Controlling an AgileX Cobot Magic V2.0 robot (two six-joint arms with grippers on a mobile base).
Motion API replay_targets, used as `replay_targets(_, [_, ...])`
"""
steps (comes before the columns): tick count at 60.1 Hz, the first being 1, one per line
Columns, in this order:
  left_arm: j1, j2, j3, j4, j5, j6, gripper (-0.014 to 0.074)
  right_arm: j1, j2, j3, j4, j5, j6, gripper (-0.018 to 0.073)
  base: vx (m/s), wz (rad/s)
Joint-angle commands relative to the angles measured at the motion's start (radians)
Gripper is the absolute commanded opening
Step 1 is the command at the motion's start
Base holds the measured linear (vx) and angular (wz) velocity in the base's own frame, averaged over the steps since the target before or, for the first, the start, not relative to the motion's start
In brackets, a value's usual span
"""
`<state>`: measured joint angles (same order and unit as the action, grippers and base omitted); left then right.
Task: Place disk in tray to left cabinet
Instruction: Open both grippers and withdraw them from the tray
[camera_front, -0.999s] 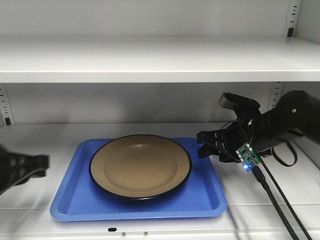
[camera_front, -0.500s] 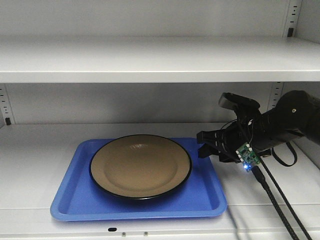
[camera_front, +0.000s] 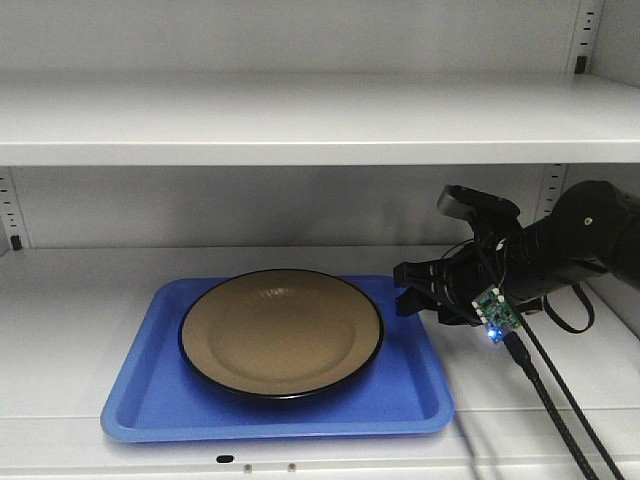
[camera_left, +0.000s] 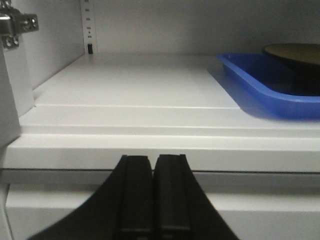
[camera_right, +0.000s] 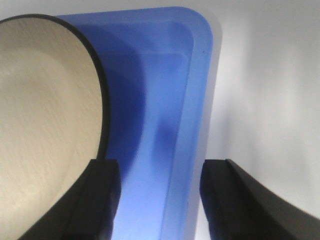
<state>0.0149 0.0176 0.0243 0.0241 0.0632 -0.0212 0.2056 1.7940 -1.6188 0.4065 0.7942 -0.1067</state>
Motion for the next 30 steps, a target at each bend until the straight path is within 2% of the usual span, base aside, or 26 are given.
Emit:
replay_targets(1, [0.003, -0.043, 0.022, -0.001, -0.037, 0.002, -0.0007, -0.008, -0.051, -0.034, 0.015, -0.045, -0.007, 0.0435, 0.00, 0.00])
replay_targets(13, [0.002, -0.015, 0.017, -0.001, 0.045, 0.002, -0.0006, -0.008, -0.050, -0.034, 0.015, -0.044, -0.007, 0.0435, 0.00, 0.00])
replay_targets(30, [0.002, -0.015, 0.017, -0.001, 0.065, 0.002, -0.0006, -0.008, -0.050, -0.034, 0.015, -0.043, -0.007, 0.0435, 0.00, 0.00])
